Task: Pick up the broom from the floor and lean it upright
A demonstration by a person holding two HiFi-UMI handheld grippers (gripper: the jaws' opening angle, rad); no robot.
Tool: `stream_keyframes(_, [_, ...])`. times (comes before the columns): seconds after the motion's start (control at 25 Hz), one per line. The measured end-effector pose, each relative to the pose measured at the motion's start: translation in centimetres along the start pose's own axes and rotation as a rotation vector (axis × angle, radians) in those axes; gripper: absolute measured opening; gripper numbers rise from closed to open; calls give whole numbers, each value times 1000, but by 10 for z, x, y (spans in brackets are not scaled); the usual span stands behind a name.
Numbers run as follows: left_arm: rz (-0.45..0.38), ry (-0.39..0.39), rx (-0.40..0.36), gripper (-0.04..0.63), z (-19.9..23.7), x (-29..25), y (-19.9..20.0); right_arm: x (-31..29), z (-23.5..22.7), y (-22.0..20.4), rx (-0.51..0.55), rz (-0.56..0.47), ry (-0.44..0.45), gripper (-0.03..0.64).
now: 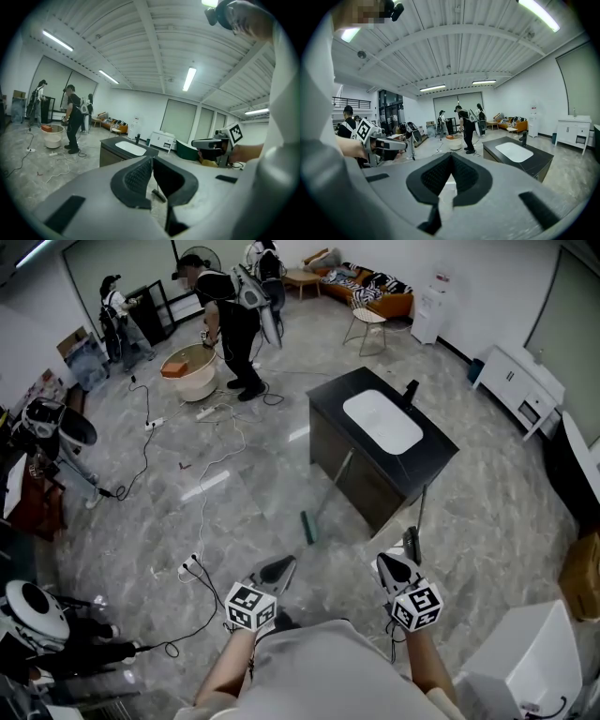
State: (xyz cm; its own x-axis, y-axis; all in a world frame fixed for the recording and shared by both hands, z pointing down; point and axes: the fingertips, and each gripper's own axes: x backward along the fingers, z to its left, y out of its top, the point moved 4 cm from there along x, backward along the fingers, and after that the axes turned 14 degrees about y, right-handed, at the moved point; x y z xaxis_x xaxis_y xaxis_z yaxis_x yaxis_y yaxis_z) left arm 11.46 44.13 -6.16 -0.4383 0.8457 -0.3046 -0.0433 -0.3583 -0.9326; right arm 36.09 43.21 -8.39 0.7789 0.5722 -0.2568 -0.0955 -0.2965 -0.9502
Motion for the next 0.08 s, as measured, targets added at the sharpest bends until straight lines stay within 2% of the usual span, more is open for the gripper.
stream_keyframes(0.08, [0,-1,-1,15,-3,-1,0,5,-1,0,3,-3,0,0])
